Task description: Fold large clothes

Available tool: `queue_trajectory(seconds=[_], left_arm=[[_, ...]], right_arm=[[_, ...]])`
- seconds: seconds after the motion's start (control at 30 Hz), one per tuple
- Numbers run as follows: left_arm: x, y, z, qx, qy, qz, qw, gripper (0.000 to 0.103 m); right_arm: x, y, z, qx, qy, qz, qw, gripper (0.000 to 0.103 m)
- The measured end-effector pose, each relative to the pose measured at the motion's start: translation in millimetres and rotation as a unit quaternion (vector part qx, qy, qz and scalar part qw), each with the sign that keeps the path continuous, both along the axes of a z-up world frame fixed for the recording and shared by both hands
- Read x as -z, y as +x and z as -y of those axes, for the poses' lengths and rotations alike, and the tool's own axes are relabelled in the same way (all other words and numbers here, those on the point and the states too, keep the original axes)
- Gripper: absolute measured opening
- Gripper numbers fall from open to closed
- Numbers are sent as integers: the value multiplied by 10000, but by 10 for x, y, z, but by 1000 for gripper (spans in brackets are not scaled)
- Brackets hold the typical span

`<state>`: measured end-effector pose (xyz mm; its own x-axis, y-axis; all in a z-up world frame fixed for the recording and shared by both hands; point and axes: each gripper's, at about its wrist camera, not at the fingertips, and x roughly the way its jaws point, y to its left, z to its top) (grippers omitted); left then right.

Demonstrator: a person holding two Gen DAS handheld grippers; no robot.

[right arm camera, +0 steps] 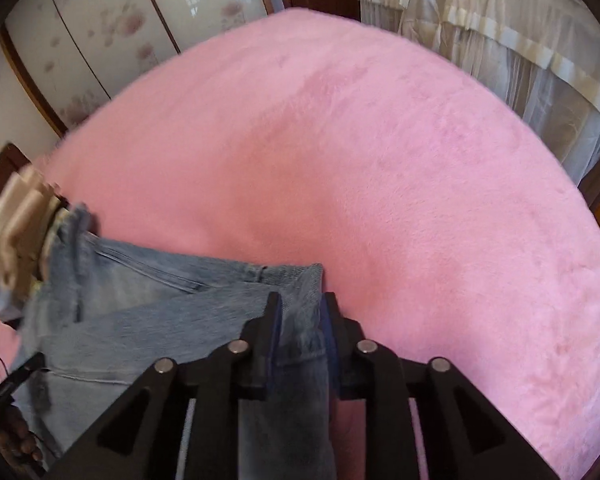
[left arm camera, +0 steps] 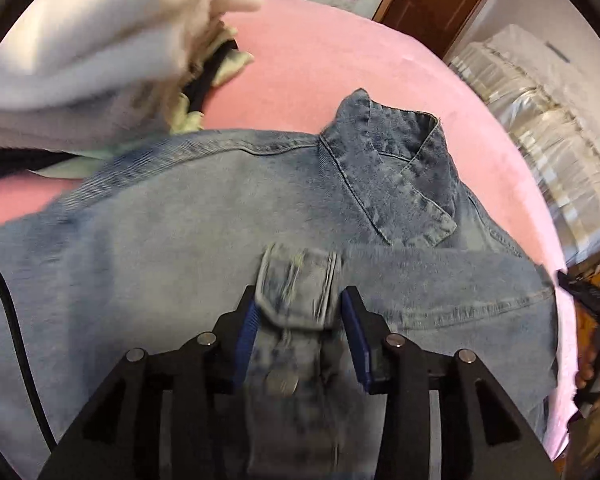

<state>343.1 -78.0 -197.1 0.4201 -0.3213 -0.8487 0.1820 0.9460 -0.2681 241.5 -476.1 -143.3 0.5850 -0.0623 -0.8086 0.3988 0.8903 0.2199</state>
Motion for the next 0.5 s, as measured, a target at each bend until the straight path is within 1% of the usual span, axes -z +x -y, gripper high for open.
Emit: queue_trajectory(seconds=[0.03, 0.07, 0.1, 0.13, 0.2, 0.23, 0.27, 0.33, 0.37, 0.4, 0.43, 0.47, 0.5], left_arm=[[-99, -86, -6, -31, 134, 120, 9998, 39], [-170, -150, -7, -47, 189, 213, 9996, 39], [-266, -248, 9, -39, 131, 344, 9993, 39], [-342, -349, 61, 1, -50, 457, 9989, 40], [-397, -496, 165, 38, -308, 539, 9981, 41], [-380, -552, 247, 49, -387, 561, 9977, 41], [-327, -615, 354, 86, -365, 592, 9975, 41], [-171, -705, 510, 101, -91, 555, 9984, 41], [-51, -737, 556, 39, 60, 446, 9990, 41], [56, -756, 564, -23, 99, 331, 9994, 41], [130, -772, 557, -82, 112, 260, 9996, 41], [193, -795, 532, -106, 69, 250, 9996, 41], [215, -820, 521, -82, 38, 331, 9994, 41]], right_arm=[[-57, -72, -59, -77, -76, 82, 9999, 31], [-129, -197, -217, -254, -245, 142, 9993, 31], [-152, -273, -377, -417, -351, 151, 9984, 31], [-161, -320, -534, -590, -377, 176, 9974, 31], [-130, -415, -857, -929, -326, 223, 9949, 31], [-95, -457, -1056, -1131, -296, 276, 9928, 31], [-40, -487, -1285, -1307, -352, 296, 9904, 31], [108, -528, -1576, -1563, -503, 236, 9861, 30], [220, -532, -1667, -1604, -585, 111, 9853, 30], [339, -544, -1682, -1530, -635, -39, 9862, 30], [405, -528, -1619, -1430, -716, -130, 9870, 28], [481, -560, -1506, -1188, -863, -219, 9889, 27], [513, -605, -1382, -983, -931, -238, 9905, 27]])
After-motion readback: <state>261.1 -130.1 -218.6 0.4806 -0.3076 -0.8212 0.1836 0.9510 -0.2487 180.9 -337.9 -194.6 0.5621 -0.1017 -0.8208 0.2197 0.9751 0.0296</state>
